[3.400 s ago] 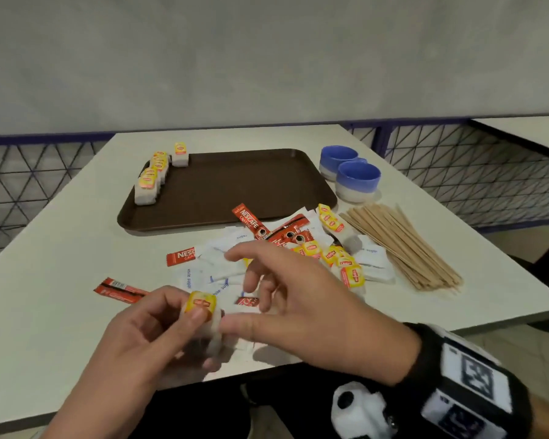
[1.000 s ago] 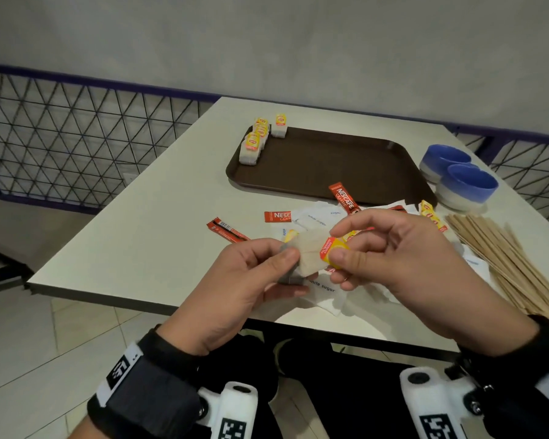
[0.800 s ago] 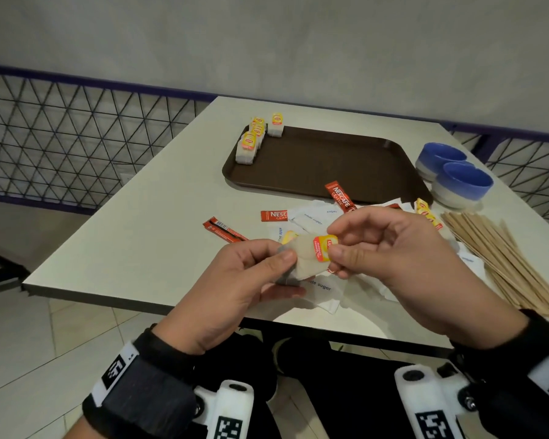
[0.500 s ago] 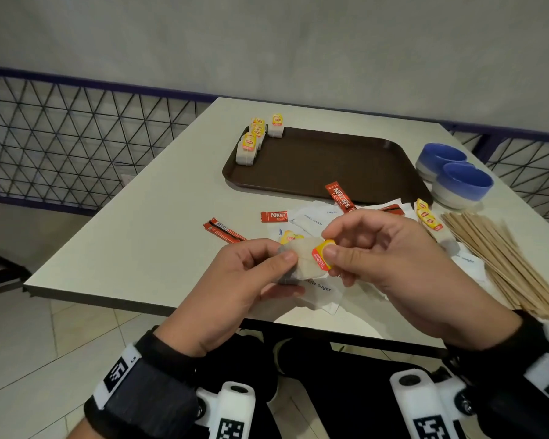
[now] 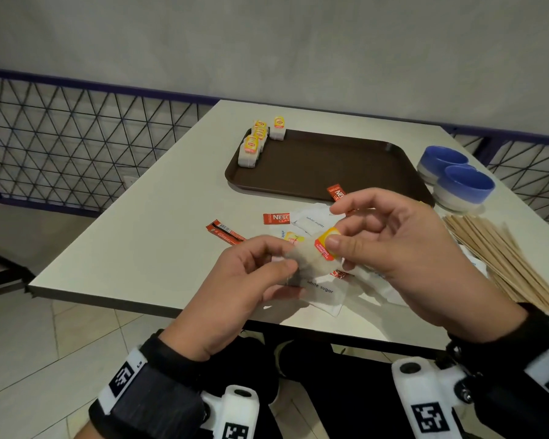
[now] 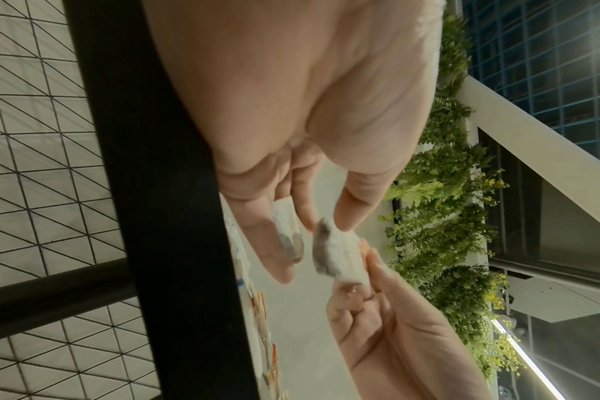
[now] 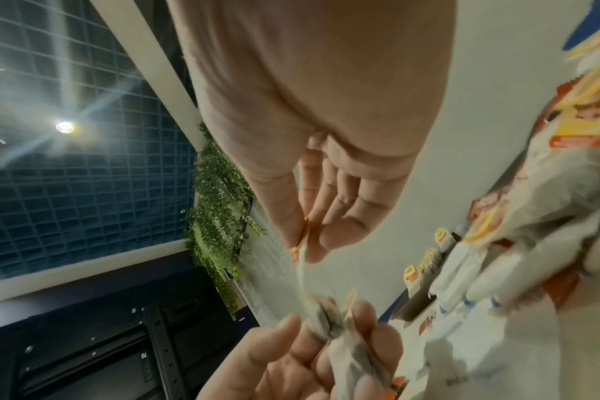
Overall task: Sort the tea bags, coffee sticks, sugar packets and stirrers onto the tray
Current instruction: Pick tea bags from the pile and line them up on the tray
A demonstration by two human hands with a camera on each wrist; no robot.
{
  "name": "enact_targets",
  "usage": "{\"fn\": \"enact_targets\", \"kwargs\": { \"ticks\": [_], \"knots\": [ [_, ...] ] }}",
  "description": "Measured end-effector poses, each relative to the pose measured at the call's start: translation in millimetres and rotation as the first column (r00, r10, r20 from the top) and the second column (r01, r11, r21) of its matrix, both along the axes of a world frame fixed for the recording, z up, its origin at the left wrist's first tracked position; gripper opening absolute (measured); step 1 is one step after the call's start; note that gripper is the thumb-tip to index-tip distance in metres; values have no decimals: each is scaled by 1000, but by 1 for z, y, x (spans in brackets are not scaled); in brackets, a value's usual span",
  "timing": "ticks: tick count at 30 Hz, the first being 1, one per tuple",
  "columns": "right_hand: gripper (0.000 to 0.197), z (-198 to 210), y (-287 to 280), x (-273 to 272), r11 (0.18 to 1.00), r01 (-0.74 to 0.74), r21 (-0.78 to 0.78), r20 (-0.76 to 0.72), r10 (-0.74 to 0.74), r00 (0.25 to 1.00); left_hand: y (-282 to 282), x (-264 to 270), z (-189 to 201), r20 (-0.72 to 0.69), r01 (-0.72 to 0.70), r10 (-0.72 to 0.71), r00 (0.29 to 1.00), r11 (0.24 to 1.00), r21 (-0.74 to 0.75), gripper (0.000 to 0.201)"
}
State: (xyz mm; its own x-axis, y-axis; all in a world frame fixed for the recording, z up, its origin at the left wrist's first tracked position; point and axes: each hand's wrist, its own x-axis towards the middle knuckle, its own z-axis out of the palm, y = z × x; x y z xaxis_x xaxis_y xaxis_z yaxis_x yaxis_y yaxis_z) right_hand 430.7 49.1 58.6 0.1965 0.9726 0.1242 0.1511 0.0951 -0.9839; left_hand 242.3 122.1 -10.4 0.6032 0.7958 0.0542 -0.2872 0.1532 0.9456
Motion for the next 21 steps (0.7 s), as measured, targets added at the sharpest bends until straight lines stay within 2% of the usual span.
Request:
{"fn": "enact_targets", "kwargs": {
  "ticks": [2, 4, 6, 8, 13, 18, 21],
  "knots": [
    [36, 9, -2, 2, 998, -71, -4, 85, 71, 994, 1, 0, 0, 31, -9, 11, 999, 998, -58, 25],
    [35, 19, -5, 4, 977, -201, -70, 172, 211, 962, 1, 0, 1, 57, 4, 1, 998, 995, -96, 37],
    [33, 25, -5, 3, 931, -330, -157, 206, 358, 911, 1, 0, 1, 60, 12, -6, 998, 994, -109, 40],
    [31, 28, -1, -1, 897, -396, -195, 211, 433, 876, 0, 0, 2, 50, 14, -8, 999, 993, -119, 41],
    [33, 26, 22, -14, 914, -370, -164, 276, 403, 873, 0, -1, 6, 44, 18, -12, 999, 991, -136, 54],
    [31, 19, 41, -19, 963, -237, -130, 515, 270, 814, 0, -2, 5, 21, 7, -5, 1000, 995, -101, 47],
    [31, 17, 43, -19, 974, -200, -105, 575, 224, 787, 1, -2, 1, -25, -10, 9, 1000, 1000, -27, 46]
  ]
}}
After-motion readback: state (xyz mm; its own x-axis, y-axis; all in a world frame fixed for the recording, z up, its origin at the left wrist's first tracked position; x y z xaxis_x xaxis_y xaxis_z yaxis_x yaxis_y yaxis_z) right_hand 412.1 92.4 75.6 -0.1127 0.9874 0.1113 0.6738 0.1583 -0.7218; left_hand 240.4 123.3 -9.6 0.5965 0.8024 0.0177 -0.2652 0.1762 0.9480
